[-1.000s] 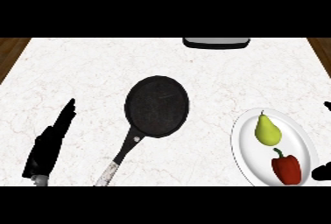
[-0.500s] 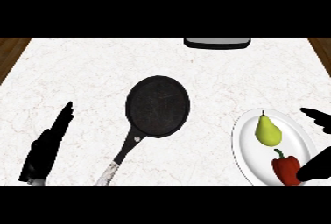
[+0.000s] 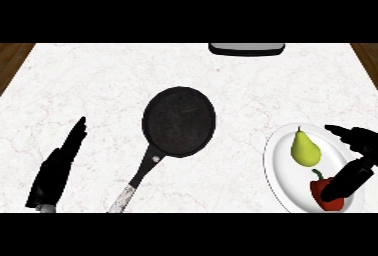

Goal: Pick the bell pepper from the plate and place it in the pan

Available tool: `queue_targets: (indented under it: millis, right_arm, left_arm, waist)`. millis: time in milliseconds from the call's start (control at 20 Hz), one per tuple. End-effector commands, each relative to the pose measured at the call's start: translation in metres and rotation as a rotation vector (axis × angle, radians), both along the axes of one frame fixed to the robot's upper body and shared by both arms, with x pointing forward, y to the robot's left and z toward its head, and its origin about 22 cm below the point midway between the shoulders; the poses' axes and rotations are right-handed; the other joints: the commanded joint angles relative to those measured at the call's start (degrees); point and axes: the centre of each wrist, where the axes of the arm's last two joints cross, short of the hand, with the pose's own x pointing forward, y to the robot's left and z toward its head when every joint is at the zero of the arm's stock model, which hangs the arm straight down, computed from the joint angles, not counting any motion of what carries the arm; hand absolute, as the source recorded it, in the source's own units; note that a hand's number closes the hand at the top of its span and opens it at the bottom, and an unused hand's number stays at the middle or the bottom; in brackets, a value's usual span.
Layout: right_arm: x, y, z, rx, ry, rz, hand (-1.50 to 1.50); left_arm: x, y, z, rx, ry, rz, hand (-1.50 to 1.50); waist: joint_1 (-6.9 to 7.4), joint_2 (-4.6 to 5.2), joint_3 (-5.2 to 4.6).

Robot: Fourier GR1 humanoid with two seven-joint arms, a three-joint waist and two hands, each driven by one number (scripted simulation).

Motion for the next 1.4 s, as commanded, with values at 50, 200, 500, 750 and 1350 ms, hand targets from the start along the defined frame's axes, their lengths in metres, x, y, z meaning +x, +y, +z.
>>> queue_targets:
  millis: [50, 200, 500, 750, 1350]
  right_arm:
    - [-0.005, 0.015, -0.006, -0.099, 0.133, -0.045, -1.5]
    - [-0.002, 0.011, -0.02, -0.113, 0.157, -0.047, -1.5]
    - [-0.01, 0.023, -0.036, -0.124, 0.198, -0.033, -1.5]
    - [0.0, 0.001, -0.045, -0.115, 0.194, -0.06, -1.5]
    - [-0.017, -0.014, -0.086, -0.102, 0.211, -0.052, -1.5]
  left_arm:
    - [-0.007, 0.003, -0.01, -0.01, 0.011, 0.006, 0.0]
    - [0.008, 0.004, 0.011, 0.019, -0.017, 0.001, 0.0]
    - [0.001, 0.003, -0.002, 0.007, 0.008, -0.016, 0.0]
    - [0.007, -0.003, 0.009, 0.006, -0.008, 0.005, 0.0]
    - [-0.003, 0.011, 0.009, -0.005, 0.012, 0.019, 0.0]
  waist:
    - [-0.51, -0.14, -0.02]
    - [-0.38, -0.09, 0.02]
    - [-0.47, -0.12, 0.01]
    - [-0.46, -0.07, 0.04]
    - [-0.65, -0.14, 0.06]
